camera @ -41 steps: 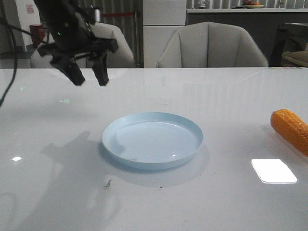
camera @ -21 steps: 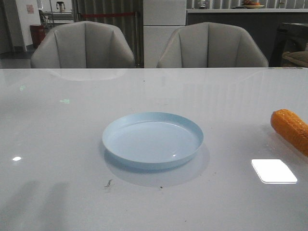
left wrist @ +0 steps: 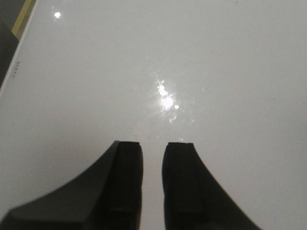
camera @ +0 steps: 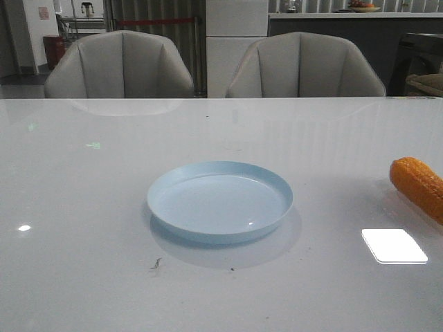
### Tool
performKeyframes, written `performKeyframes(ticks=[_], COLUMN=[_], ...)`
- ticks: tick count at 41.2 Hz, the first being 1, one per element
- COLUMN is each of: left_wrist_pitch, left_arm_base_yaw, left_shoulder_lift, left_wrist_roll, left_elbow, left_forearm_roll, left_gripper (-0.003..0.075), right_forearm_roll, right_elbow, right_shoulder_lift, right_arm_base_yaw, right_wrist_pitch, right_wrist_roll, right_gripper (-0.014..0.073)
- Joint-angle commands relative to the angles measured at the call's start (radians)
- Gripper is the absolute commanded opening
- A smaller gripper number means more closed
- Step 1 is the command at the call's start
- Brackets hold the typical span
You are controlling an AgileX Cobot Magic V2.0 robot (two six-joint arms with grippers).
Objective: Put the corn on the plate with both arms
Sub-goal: 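Lower the right gripper over the orange corn cob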
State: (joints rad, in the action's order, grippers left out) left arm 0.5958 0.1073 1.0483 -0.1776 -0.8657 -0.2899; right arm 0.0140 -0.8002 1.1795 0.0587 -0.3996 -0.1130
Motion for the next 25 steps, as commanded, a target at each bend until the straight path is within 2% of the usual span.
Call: performKeyframes(ticks=[1,11,25], left_wrist_pitch=[-0.122,-0.138,-0.126], left_arm_base_yaw=[-0.004,-0.004,-0.004], left_shoulder_lift=[-0.096,-0.203,-0.211], left_wrist_roll=[-0.012,-0.012,-0.012], left_elbow=[0.070,0.191,0.193], left_forearm_roll=[-0.011,-0.016,-0.016], left_gripper=[0.0200,0.0200,0.0200], right_forearm_roll=[-0.014,-0.049,-0.049], right_elbow=[-0.135,-0.381,-0.604], right_shoulder_lift=[0.060,0.278,0.588], right_arm_base_yaw=[-0.004,-0.004,-0.004], right_wrist_pitch=[-0.028,-0.213,-0.400], right_wrist_roll=[0.003,0.003,0.003], right_gripper=[0.0528,0.0528,0.0528])
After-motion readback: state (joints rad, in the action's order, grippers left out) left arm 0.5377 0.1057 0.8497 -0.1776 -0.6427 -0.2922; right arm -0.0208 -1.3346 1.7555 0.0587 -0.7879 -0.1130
